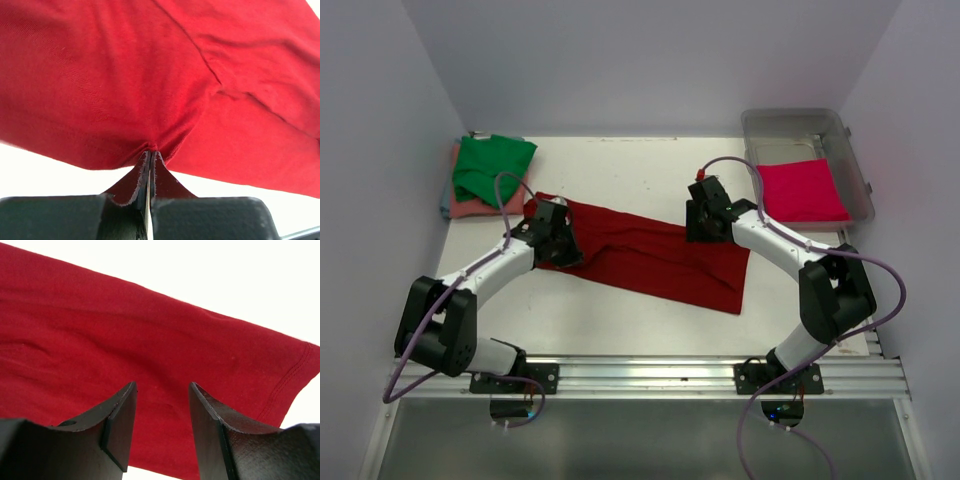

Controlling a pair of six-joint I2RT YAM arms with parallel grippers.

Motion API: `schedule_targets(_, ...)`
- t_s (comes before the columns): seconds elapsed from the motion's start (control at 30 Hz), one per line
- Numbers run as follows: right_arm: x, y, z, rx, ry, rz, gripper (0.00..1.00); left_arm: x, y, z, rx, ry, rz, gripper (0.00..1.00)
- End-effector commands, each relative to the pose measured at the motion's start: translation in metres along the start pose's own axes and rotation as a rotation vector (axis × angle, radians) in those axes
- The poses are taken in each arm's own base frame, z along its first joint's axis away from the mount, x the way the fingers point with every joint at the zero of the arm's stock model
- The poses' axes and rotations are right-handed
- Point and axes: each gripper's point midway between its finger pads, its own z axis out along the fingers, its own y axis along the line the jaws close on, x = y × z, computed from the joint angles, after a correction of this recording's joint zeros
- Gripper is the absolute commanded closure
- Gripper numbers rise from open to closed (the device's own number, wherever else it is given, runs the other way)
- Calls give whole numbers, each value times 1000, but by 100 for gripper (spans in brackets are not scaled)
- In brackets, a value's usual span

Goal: Fold and stack the t-shirts
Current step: Fold the tshirt

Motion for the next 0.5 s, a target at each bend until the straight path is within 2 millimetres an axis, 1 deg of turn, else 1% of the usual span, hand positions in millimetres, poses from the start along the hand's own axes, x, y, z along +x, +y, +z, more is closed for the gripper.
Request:
schedule_targets(0.0, -13, 2, -9, -9, -52, 12, 50, -2, -22, -8, 88, -34, -38, 100)
schedule_targets(0.17, -12, 1, -9, -4, -48, 4, 50, 2, -27, -6, 91, -16, -32, 100)
schedule_targets(0.2, -11, 1, -9, -4, -47, 4, 50, 2, -27, -5, 87, -13, -33, 97)
schedule_targets(0.23, -12, 0, -9, -3, -50, 3, 50, 2, -26, -6, 76, -11, -33, 90)
schedule_targets(0.3, -10, 0, -9, -1, -45, -3, 50, -2, -29, -10, 75, -27, -40, 83)
schedule_targets(0.33, -11, 0, -10, 0, -47, -2, 50, -5, -27, -12, 63, -42, -41, 76)
schedule_targets(0.37, -10, -1, -9, 2, -45, -3, 50, -7, -29, -15, 64, -55, -41, 73)
schedule_targets(0.4, -10, -1, -9, 0, -45, -2, 50, -14, -34, -24, 81, -89, -40, 69)
schedule_targets(0.43, -10, -1, -10, 2, -46, -2, 50, -20, -33, -28, 66, -121, -40, 65)
schedule_targets(0.47, -9, -1, -9, 2, -43, -3, 49, -24, -36, -34, 74, -147, -32, 61)
